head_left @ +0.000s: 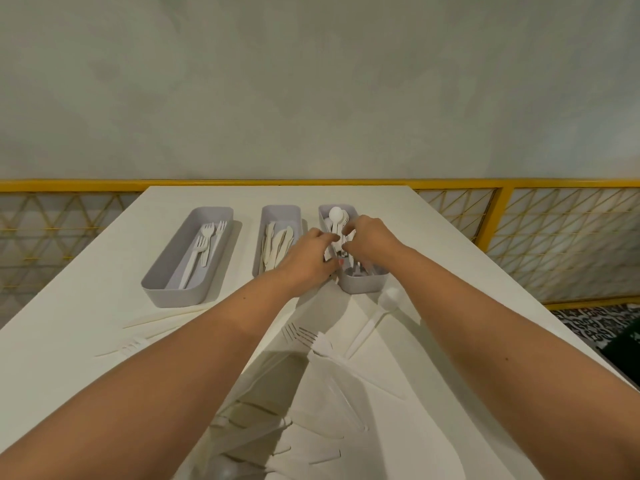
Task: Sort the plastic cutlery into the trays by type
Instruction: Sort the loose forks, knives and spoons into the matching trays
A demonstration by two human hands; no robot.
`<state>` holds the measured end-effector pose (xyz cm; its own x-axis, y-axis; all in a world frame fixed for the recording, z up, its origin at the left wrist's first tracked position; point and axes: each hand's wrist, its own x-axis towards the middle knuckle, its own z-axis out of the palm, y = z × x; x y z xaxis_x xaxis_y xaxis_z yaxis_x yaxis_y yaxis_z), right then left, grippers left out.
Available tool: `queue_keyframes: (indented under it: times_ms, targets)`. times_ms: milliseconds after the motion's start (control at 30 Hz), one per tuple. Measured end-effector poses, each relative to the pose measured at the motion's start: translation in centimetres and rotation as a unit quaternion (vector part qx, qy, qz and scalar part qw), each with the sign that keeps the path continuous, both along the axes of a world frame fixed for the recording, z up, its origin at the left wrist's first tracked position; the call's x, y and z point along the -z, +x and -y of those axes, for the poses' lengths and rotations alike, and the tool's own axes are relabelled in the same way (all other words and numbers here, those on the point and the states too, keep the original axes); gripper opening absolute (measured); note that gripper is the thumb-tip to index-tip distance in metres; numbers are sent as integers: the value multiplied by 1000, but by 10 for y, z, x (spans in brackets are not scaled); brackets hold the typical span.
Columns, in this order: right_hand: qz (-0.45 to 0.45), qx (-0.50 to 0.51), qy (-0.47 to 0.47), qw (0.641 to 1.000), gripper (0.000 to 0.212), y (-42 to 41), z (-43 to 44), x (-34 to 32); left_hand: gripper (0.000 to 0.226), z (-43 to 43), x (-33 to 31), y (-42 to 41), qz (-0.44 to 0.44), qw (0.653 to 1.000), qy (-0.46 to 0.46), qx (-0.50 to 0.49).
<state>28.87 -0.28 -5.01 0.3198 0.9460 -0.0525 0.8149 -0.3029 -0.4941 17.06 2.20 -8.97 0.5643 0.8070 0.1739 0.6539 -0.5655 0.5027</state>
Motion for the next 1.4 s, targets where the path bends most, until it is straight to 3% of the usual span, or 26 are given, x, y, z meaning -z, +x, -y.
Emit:
queue_keyframes:
  times_ms: [133,267,500,700,1067,1200,1267,1333,1400]
  targets:
    - [4,-76,-38,996,25,-12,21,-7,31,11,-11,-17,13,999,41,-6]
    - [-7,-140,-92,986,16,-19,42,-4,9,27,-17,-42,-27,999,18,-8]
    - [28,-195,-178,964,26,-30,67,17,19,47,-14,-82,-171,976,-131,40]
    - [64,-194,-211,956,22,-39,81,30,29,64,0,-93,-199,965,-171,28]
    - [67,-182,-161,968,25,-44,91,45,16,73,20,-95,-115,987,-110,-20]
    - [36,-204,-111,972,19,-47,97,44,11,73,20,-95,-112,989,-89,-34]
    - [4,-206,-78,975,8,-48,100,40,19,73,17,-96,-107,990,-85,-41]
    - [-41,-204,-51,977,19,-48,101,36,24,72,13,-98,-85,991,-87,-50]
    - [-74,-191,-19,979,10,-49,103,29,20,70,5,-100,-39,993,-88,-67]
